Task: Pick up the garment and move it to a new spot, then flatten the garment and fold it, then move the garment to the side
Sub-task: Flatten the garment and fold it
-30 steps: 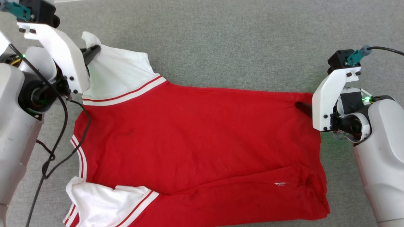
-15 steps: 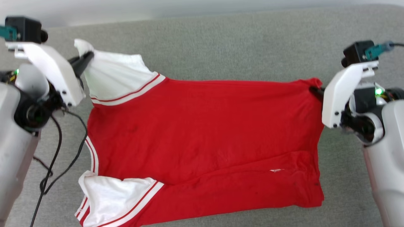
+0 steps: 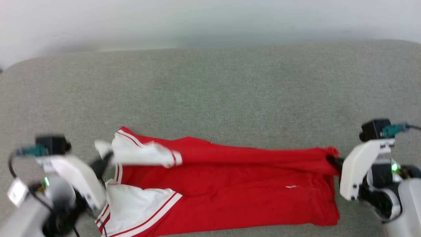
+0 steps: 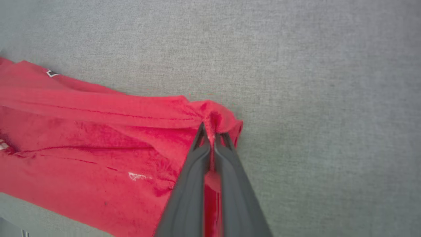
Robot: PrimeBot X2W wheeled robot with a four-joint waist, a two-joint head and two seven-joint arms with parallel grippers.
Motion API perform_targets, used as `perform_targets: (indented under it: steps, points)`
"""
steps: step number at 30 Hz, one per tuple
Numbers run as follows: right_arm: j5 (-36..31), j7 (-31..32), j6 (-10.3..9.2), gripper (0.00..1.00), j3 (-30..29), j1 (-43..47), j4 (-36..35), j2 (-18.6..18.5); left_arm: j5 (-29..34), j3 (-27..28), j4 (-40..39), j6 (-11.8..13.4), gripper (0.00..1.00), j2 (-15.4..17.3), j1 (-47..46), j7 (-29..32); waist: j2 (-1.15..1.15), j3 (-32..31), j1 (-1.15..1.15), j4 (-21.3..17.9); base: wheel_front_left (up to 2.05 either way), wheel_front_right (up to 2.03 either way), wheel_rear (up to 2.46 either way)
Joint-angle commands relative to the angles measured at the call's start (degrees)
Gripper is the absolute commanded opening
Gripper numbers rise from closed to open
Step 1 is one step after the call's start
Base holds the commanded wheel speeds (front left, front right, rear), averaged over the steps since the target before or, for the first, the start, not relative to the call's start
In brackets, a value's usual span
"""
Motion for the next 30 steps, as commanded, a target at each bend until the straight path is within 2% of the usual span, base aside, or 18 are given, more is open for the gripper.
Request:
perform_targets:
  steps: [1, 4, 9, 10, 11, 12, 13, 14, 18, 23, 30]
  points:
    - [0.4, -0.3, -0.05, 0.00, -0.7, 1.6, -0.2, -0.1, -0.8, 0.2, -0.9, 0.7, 0.00, -0.5, 2.5, -0.7, 0.00, -0.5, 0.01, 0.4, 0.00, 0.00, 0.00]
    - [0.9, -1.6, -0.05, 0.00, -1.0, 4.8, -0.3, -0.4, -2.0, 0.4, -2.9, 2.4, 0.00, -1.0, 8.5, -2.7, 0.00, -1.1, 0.01, 0.9, 0.00, 0.00, 0.00]
    - [1.6, -4.0, -0.05, 0.00, -1.8, 9.0, 0.4, -0.2, -3.5, -0.6, -4.3, 3.9, 0.00, -2.6, 15.3, -4.1, 0.00, -2.1, 0.01, 1.6, 0.00, 0.00, 0.00]
    - [1.5, -4.6, -0.05, 0.19, -1.9, 9.8, 0.6, 0.0, -3.7, -0.8, -4.3, 4.0, 0.00, -3.2, 16.1, -4.2, 0.00, -2.3, 0.01, 1.7, 0.00, 0.00, 0.00]
    - [1.4, -5.1, -0.05, 0.84, -1.9, 10.5, 0.8, 0.2, -4.3, -1.1, -4.3, 3.9, 0.15, -3.9, 16.7, -4.2, 0.00, -2.5, 0.01, 1.7, 0.00, 0.00, 0.00]
    - [1.5, -6.0, -0.05, 1.00, -1.8, 11.1, 0.8, 0.6, -4.5, -1.5, -4.2, 3.6, 0.42, -4.5, 17.3, -4.2, 0.00, -2.7, 0.01, 1.8, 0.00, 0.00, 0.00]
    - [1.8, -6.7, -0.05, 1.00, -2.0, 11.8, 0.8, 1.1, -4.4, -1.6, -4.2, 3.5, 0.91, -4.8, 17.5, -4.6, 0.00, -2.9, 0.01, 1.9, 0.00, 0.00, 0.00]
    - [1.7, -7.5, -0.05, 1.00, -2.0, 12.5, 0.8, 1.3, -4.1, -1.5, -4.1, 3.5, 1.00, -5.1, 17.6, -5.3, 0.00, -3.2, 0.01, 1.9, 0.00, 0.00, 0.00]
    - [1.1, -11.4, -0.05, 1.00, -2.7, 14.6, -1.4, 2.1, -1.6, -1.4, -4.2, 3.6, 1.00, -5.9, 17.3, -9.2, 0.00, -4.4, 0.01, 1.9, 0.00, 0.00, 0.00]
    - [0.7, -13.3, -0.05, 1.00, -4.2, 16.7, -6.3, 1.7, 3.5, 0.0, -5.9, 5.2, 1.00, -5.8, 16.4, -17.1, 0.00, -6.6, 0.01, 1.4, 0.00, 0.00, 0.00]
    - [-0.1, -7.4, -0.05, 1.00, -8.5, 17.7, -11.3, 0.2, 11.5, 1.7, -10.2, 9.2, 1.00, -6.4, 16.4, -24.6, 0.00, -8.3, 0.01, 1.4, 0.00, 0.00, 0.00]
